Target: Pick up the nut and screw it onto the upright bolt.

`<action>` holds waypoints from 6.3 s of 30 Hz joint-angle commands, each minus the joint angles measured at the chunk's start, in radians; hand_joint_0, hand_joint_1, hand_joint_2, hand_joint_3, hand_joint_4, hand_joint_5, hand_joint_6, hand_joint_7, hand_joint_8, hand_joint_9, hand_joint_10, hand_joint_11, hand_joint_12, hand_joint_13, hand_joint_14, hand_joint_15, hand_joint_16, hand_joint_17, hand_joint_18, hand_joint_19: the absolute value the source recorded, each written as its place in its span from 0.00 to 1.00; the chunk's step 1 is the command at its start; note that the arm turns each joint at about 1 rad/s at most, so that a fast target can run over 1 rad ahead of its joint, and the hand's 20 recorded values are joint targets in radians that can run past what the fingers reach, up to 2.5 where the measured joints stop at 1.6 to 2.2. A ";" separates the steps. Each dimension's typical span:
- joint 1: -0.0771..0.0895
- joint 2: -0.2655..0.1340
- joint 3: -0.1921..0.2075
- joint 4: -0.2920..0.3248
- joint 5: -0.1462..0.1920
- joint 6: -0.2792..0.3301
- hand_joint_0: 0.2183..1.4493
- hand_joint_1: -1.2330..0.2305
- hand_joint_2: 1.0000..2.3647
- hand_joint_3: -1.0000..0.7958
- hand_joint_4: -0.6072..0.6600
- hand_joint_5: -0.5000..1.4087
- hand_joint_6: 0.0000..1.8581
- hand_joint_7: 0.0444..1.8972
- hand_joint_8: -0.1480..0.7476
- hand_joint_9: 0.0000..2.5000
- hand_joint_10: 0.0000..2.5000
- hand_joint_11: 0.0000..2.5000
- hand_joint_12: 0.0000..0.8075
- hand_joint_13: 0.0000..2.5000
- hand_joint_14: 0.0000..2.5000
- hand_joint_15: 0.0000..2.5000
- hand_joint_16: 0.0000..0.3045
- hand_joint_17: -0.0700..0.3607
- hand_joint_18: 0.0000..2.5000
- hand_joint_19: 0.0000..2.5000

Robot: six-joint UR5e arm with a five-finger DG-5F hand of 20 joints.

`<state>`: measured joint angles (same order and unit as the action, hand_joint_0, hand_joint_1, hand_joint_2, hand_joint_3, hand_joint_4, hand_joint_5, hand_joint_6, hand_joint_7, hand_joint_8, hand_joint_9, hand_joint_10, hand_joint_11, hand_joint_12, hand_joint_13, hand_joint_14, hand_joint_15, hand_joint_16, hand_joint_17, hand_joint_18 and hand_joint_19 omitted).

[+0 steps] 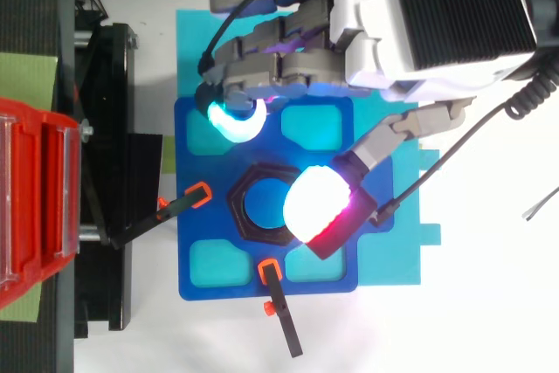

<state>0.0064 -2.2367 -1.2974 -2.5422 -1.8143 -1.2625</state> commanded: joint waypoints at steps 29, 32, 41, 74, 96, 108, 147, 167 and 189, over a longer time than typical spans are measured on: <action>0.061 -0.001 0.001 -0.041 0.033 -0.003 0.19 0.78 0.00 0.28 0.65 0.23 0.27 0.45 0.35 0.09 0.00 0.00 0.38 0.00 0.00 0.00 0.13 0.37 0.00 0.00; 0.058 -0.001 0.000 -0.043 0.033 -0.003 0.19 0.77 0.00 0.28 0.67 0.23 0.27 0.53 0.37 0.11 0.00 0.00 0.37 0.01 0.00 0.00 0.12 0.35 0.00 0.00; 0.057 -0.001 -0.005 -0.053 0.033 -0.003 0.20 0.76 0.00 0.28 0.66 0.24 0.27 0.63 0.42 0.13 0.00 0.00 0.35 0.06 0.00 0.00 0.11 0.33 0.00 0.00; 0.029 -0.001 -0.005 -0.070 0.030 -0.003 0.25 0.70 0.00 0.28 0.60 0.28 0.32 0.67 0.46 0.39 0.00 0.00 0.20 0.27 0.00 0.00 0.03 0.21 0.11 0.00; -0.006 0.000 0.007 -0.049 0.001 0.000 0.24 0.71 0.00 0.28 0.63 0.24 0.27 0.67 0.48 0.42 0.00 0.00 0.25 0.28 0.00 0.00 0.05 0.24 0.12 0.00; 0.018 0.000 0.026 -0.024 -0.008 -0.003 0.22 0.74 0.00 0.28 0.64 0.18 0.27 0.37 0.44 0.30 0.00 0.00 0.33 0.21 0.00 0.00 0.08 0.30 0.06 0.00; 0.038 0.000 0.024 -0.110 0.000 0.005 0.24 0.73 0.00 0.28 0.63 0.26 0.27 0.72 0.47 0.35 0.00 0.00 0.30 0.24 0.00 0.00 0.07 0.28 0.08 0.00; 0.004 0.000 0.026 -0.095 -0.010 0.005 0.25 0.73 0.00 0.28 0.61 0.27 0.30 0.70 0.46 0.42 0.00 0.00 0.26 0.29 0.00 0.00 0.06 0.25 0.14 0.00; 0.037 -0.001 0.032 -0.035 -0.016 0.002 0.21 0.76 0.00 0.28 0.64 0.20 0.27 0.34 0.41 0.25 0.00 0.00 0.36 0.12 0.00 0.00 0.10 0.32 0.00 0.00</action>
<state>0.0340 -2.2377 -1.2655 -2.5739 -1.8314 -1.2595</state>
